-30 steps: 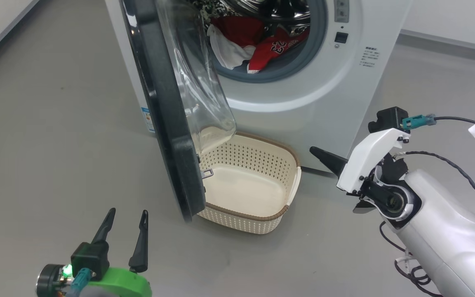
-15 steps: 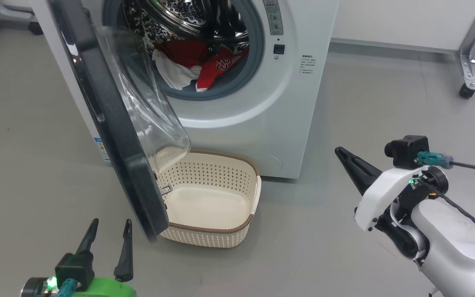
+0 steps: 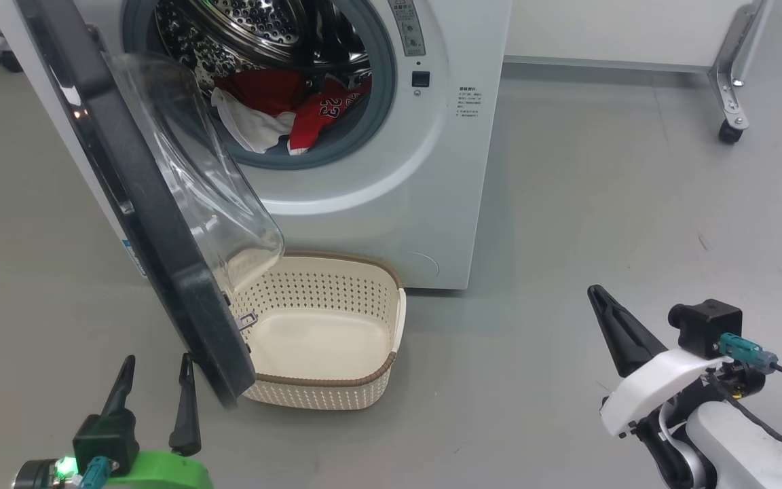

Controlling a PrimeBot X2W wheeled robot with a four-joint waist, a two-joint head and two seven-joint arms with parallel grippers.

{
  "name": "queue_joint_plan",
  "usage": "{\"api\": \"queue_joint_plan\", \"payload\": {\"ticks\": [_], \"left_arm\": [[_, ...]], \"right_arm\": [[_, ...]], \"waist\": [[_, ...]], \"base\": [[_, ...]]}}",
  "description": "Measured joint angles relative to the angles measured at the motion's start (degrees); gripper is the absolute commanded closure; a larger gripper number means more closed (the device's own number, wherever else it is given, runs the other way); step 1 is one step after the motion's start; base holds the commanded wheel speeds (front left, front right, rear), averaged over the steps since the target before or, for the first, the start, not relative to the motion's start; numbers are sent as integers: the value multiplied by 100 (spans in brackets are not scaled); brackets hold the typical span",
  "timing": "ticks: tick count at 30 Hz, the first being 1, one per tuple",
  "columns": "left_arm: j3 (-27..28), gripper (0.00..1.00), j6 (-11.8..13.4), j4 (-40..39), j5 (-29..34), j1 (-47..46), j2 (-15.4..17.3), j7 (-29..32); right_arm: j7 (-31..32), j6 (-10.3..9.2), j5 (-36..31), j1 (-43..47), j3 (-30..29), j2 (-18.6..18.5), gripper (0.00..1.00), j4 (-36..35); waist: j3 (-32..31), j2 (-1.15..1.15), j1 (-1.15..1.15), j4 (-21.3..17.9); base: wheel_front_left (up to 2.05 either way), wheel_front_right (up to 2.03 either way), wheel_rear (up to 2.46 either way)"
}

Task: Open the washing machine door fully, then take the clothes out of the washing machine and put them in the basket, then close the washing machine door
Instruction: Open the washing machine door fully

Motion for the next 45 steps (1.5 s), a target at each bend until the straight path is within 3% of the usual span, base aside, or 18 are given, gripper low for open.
{"api": "queue_joint_plan", "payload": {"ticks": [4,12,13,14,16,29,45], "left_arm": [[42,0,-19,-1,2,0,-1,0],[166,0,-20,-2,2,0,-25,0],[176,0,-20,-2,2,0,-27,0],[189,0,-20,-3,2,0,-30,0],[230,0,-22,-10,2,0,-37,0],[299,0,-77,-10,21,1,-68,0],[353,0,-123,-8,105,0,-129,0]], "right_arm": [[0,-225,-79,270,-169,-4,100,-70],[0,-354,-281,621,-465,33,100,-283],[0,-374,-297,679,-495,40,67,-287],[1,-378,-379,735,-560,48,67,-305],[1,-422,-598,799,-900,102,0,-474],[0,-430,-1056,1105,-1530,348,0,-867],[0,-435,-1385,1505,-1811,576,0,-1013]], "waist": [[13,0,0,-18],[61,0,0,-52],[68,0,0,-55],[76,0,0,-58],[101,0,0,-68],[158,0,0,-80],[210,0,0,-41]], "base": [[0,0,0],[0,0,0],[0,0,0],[0,0,0],[0,0,0],[0,0,0],[0,0,0]]}}
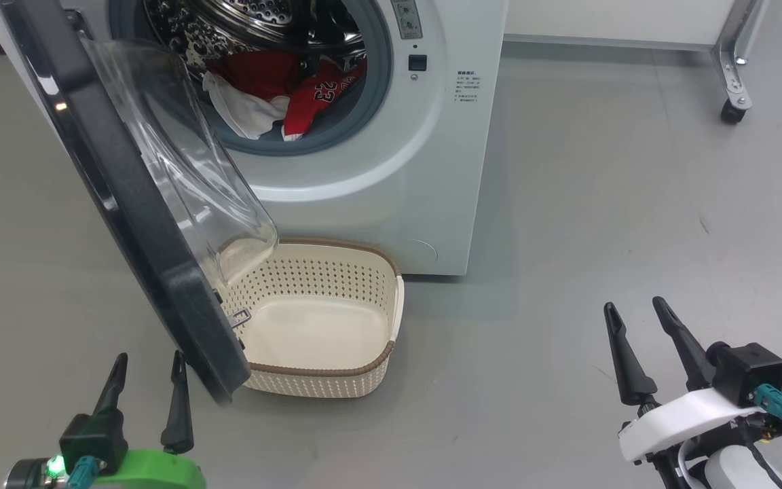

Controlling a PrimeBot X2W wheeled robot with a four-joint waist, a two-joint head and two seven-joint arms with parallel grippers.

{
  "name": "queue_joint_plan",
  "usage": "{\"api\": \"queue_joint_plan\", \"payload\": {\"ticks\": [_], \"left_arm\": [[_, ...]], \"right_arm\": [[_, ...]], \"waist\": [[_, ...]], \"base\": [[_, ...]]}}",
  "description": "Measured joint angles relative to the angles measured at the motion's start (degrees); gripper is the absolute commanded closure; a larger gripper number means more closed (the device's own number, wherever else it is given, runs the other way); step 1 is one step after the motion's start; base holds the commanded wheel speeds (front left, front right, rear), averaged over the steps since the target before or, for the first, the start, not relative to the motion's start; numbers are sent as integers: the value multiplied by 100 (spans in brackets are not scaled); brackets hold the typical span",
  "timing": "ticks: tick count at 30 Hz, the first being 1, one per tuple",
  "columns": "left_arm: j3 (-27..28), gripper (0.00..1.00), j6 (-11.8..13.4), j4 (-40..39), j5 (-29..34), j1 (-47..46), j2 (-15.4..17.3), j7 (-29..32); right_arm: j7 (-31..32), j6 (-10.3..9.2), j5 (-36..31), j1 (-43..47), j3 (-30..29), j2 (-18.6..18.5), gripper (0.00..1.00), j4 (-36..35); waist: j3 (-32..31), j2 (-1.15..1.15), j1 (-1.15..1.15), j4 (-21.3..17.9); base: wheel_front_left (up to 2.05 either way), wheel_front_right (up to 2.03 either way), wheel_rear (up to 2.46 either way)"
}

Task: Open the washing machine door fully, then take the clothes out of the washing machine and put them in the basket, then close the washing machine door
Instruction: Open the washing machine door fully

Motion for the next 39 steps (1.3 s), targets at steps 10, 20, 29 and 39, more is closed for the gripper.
{"api": "queue_joint_plan", "payload": {"ticks": [10,20,29,39], "left_arm": [[43,0,-49,4,1,0,-19,0],[78,100,-102,35,45,0,-40,0],[208,100,-121,22,47,-1,-48,0],[527,100,-149,-376,-118,-211,-65,0]], "right_arm": [[0,0,-165,133,-104,77,0,-38],[0,0,-279,215,-133,107,0,-47],[0,15,-363,289,-175,164,0,-51],[0,25,-407,332,-264,253,0,-56]], "waist": [[-2,0,0,26],[-16,0,0,51],[-59,0,0,79],[-83,0,0,89]], "base": [[0,0,0],[0,0,0],[0,0,0],[0,0,0]]}}
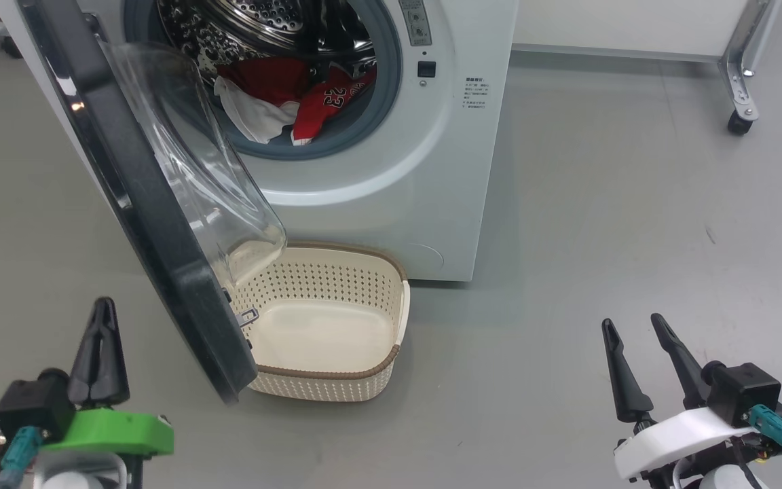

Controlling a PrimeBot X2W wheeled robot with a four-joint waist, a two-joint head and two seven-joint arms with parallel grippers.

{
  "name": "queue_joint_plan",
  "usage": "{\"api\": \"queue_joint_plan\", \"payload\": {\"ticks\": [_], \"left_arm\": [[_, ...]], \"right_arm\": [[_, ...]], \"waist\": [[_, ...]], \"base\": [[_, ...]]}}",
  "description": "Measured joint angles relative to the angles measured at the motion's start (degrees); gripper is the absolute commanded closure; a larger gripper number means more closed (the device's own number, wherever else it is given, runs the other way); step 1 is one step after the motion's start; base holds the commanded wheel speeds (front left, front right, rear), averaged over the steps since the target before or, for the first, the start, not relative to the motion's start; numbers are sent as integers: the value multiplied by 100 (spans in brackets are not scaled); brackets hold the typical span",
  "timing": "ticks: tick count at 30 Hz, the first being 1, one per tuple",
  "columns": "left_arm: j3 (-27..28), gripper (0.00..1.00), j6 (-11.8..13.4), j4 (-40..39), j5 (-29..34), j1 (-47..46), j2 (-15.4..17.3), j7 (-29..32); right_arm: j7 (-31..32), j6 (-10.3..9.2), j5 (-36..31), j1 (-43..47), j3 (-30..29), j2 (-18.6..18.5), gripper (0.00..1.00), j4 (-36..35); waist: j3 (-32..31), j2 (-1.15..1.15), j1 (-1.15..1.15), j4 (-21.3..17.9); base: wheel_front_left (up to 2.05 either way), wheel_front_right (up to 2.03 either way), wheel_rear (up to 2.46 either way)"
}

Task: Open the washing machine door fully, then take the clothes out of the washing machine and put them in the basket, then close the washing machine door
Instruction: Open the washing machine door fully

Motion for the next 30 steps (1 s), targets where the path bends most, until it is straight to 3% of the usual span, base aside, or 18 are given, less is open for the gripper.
{"api": "queue_joint_plan", "payload": {"ticks": [14,30], "left_arm": [[115,100,-123,-1176,222,-882,191,-30],[-872,100,-347,-1274,265,-961,96,135]], "right_arm": [[0,94,-30,22,-80,82,0,-10],[0,192,-121,62,-158,219,0,2]], "waist": [[-24,0,0,-28],[-52,0,0,-158]], "base": [[0,0,0],[0,0,0]]}}
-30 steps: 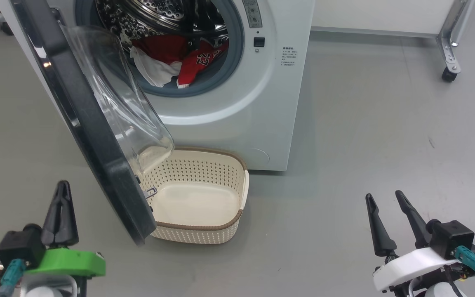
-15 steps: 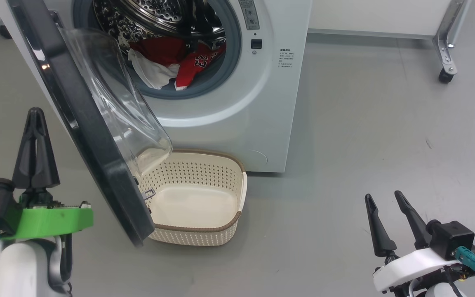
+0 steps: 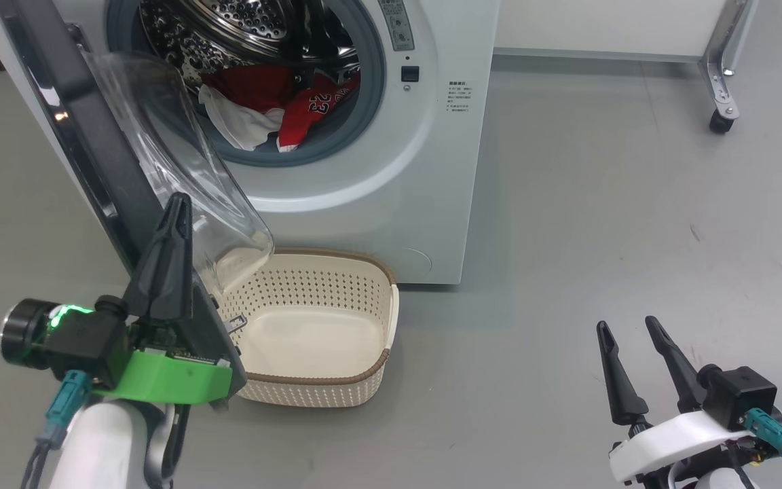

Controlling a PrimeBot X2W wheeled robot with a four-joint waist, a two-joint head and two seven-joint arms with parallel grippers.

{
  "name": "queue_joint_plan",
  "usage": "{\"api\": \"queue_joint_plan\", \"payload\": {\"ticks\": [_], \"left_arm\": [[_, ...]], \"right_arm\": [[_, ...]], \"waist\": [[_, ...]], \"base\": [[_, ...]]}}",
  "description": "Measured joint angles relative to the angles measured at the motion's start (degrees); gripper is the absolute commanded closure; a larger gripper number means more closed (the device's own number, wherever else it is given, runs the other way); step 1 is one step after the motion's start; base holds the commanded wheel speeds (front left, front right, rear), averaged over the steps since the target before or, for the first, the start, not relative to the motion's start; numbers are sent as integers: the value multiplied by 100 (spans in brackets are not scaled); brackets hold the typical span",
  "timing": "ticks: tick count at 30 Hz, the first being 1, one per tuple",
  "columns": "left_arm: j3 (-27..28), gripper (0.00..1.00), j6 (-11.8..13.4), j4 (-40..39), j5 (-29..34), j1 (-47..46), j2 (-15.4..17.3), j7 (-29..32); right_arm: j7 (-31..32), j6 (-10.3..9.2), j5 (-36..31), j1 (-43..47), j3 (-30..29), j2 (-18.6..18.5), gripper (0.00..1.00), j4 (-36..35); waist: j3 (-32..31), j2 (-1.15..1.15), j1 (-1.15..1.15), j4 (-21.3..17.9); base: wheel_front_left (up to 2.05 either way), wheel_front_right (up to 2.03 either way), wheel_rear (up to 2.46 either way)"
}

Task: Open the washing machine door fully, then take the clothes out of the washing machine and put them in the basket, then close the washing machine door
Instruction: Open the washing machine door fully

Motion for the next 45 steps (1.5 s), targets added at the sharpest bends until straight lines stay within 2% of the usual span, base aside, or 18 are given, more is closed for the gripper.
{"api": "queue_joint_plan", "payload": {"ticks": [8,15,30,45], "left_arm": [[-427,100,-56,402,-92,335,-43,300],[-569,100,-58,934,-257,587,-49,605],[-257,100,-48,1393,-448,552,-58,689],[-287,100,-49,1669,-455,414,-91,563]], "right_arm": [[0,4,-43,8,-69,38,0,11],[0,48,-100,11,-98,66,0,36],[0,102,-211,14,-137,182,0,83],[0,163,-241,18,-272,234,0,149]], "waist": [[23,0,0,-68],[45,0,0,-105],[130,0,0,-160],[122,0,0,-71]], "base": [[0,0,0],[0,0,0],[0,0,0],[0,0,0]]}}
